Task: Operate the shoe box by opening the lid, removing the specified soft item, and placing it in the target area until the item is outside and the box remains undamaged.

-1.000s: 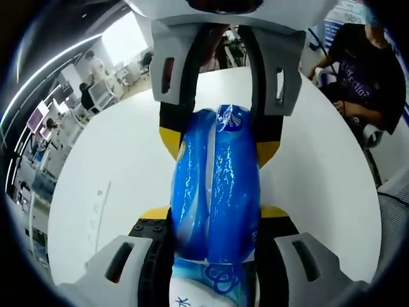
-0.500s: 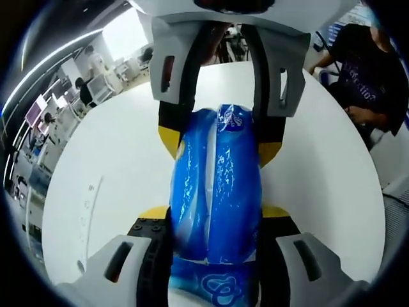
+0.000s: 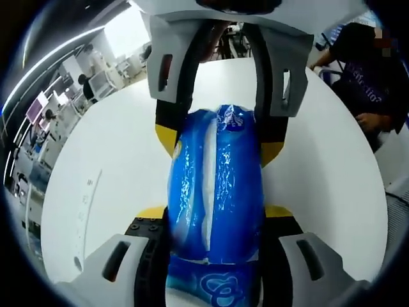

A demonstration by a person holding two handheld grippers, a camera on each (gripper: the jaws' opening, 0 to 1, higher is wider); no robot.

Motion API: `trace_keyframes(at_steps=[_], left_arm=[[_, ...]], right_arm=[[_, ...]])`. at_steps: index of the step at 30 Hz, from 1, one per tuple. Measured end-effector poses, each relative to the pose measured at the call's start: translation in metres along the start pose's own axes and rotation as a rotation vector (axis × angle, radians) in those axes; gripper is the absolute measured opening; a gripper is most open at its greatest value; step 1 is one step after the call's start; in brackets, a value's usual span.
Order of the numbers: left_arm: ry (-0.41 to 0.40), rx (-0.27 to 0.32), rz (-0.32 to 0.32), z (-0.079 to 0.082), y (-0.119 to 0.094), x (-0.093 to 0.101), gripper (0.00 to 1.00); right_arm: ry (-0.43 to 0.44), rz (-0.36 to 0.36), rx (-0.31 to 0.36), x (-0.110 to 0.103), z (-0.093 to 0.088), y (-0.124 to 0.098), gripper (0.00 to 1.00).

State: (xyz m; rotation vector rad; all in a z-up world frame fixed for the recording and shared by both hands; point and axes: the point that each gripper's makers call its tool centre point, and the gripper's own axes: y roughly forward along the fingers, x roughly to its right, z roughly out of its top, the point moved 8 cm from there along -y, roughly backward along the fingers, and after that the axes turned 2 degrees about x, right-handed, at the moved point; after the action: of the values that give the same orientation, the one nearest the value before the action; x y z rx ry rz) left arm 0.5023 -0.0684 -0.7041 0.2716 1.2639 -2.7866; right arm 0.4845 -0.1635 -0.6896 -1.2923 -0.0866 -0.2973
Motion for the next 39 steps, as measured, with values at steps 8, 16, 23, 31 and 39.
trace_keyframes(at_steps=[8,16,23,31,39], left_arm=[[0.019,-0.002,-0.005,0.001,0.0,0.002,0.57],[0.018,0.003,0.004,0.001,-0.003,0.0,0.57],[0.034,-0.001,0.002,0.0,-0.011,-0.001,0.58],[0.06,-0.003,0.01,-0.001,-0.028,-0.002,0.58],[0.056,0.007,0.006,-0.001,-0.047,-0.005,0.59]], right_arm=[[-0.026,-0.011,-0.023,-0.001,-0.005,-0.001,0.52],[0.004,-0.02,-0.017,0.001,-0.007,-0.005,0.51],[0.01,-0.025,-0.016,-0.001,-0.005,-0.008,0.5],[0.032,-0.036,0.001,-0.001,0.003,-0.018,0.5],[0.047,-0.04,0.013,-0.007,0.011,-0.031,0.52]])
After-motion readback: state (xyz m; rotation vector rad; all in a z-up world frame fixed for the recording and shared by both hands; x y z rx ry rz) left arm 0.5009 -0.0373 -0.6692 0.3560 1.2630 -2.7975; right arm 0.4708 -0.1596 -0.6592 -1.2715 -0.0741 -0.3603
